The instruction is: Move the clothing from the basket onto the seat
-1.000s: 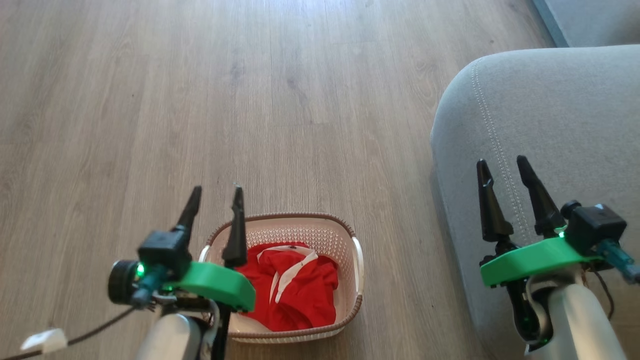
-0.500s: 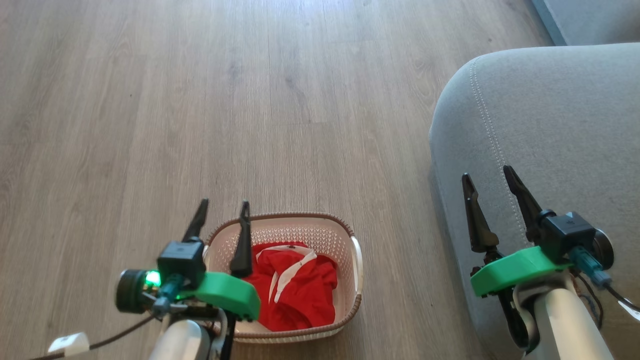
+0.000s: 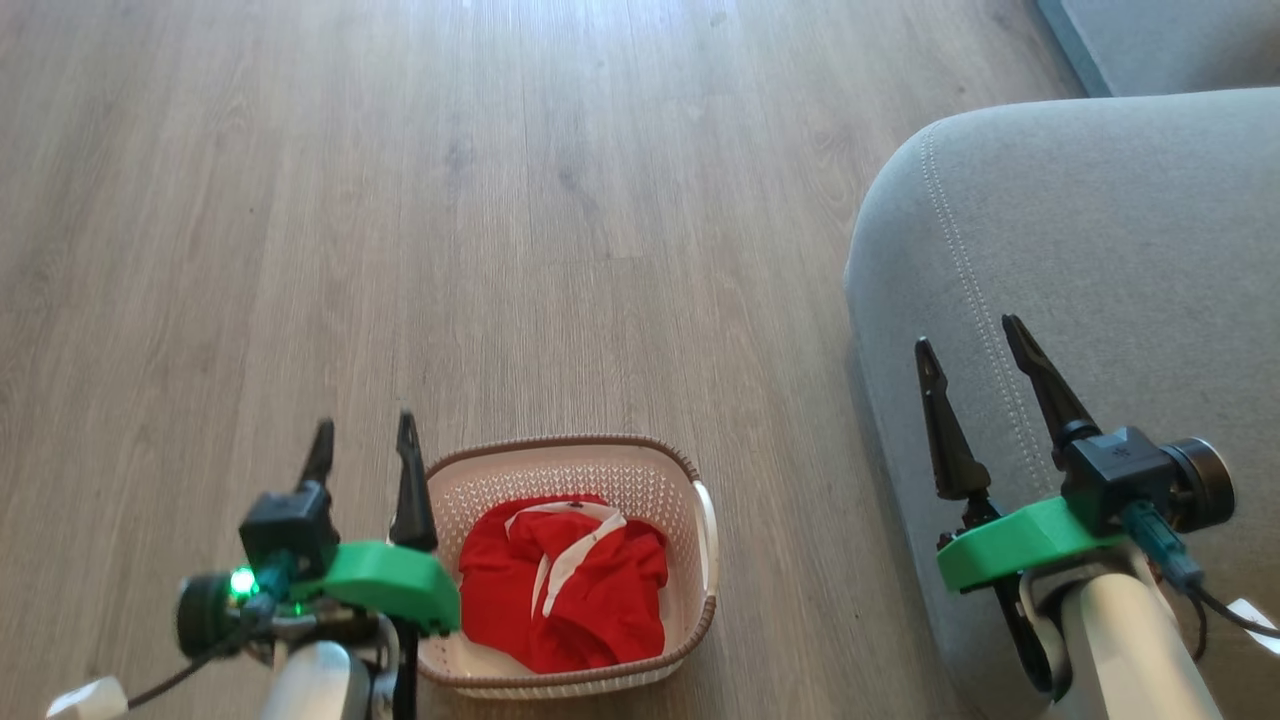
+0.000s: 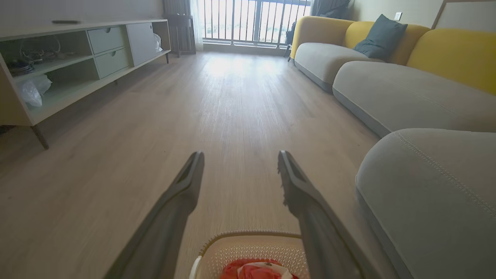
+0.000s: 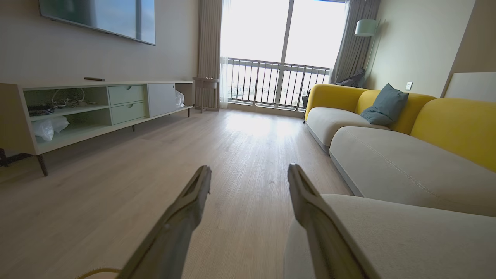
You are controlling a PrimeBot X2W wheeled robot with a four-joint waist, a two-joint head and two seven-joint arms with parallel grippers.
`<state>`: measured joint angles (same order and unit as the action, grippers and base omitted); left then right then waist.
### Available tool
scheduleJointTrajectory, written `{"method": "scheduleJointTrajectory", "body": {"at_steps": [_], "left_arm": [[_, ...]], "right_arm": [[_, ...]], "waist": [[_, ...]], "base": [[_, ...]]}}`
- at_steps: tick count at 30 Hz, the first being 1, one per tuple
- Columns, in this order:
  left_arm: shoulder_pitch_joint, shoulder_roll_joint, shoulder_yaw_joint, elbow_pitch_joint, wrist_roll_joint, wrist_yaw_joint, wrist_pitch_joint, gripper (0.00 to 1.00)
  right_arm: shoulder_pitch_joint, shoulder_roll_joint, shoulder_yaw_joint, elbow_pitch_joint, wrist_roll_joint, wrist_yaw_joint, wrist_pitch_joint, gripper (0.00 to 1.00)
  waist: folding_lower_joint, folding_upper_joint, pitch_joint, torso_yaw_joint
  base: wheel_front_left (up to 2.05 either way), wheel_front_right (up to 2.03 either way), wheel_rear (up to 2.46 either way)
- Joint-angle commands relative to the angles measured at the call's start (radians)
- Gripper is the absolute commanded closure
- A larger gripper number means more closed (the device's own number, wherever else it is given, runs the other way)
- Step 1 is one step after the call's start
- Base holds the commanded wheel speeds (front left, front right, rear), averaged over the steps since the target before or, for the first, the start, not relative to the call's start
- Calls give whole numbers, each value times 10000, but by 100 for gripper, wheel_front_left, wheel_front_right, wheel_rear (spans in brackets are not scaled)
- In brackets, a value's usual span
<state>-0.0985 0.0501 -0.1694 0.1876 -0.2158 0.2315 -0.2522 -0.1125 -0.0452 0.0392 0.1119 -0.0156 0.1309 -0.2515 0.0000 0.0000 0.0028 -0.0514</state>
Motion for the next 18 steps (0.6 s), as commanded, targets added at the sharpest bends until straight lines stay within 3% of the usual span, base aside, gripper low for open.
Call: {"method": "scheduleJointTrajectory", "body": {"at_steps": [1, 4, 10, 18], "left_arm": [[-135, 5, 228, 207, -207, -9, -95, 0], [-119, 4, 141, 795, -404, -89, -95, 0], [-84, 2, 213, 869, -1161, -747, -95, 0], [-212, 2, 299, 972, -1365, -669, -95, 0]], "right_arm": [[-361, -51, 283, -261, 6, -2, -103, 0], [-306, -51, 346, -78, 53, -2, -103, 0], [-284, -51, 350, 124, -82, -2, -103, 0], [-304, -51, 341, 174, -110, -2, -103, 0]], "waist": [[0, 0, -46, -22], [0, 0, -85, -45], [0, 0, -60, -16], [0, 0, 0, 40]], "base": [[0, 0, 0], [0, 0, 0], [0, 0, 0], [0, 0, 0]]}}
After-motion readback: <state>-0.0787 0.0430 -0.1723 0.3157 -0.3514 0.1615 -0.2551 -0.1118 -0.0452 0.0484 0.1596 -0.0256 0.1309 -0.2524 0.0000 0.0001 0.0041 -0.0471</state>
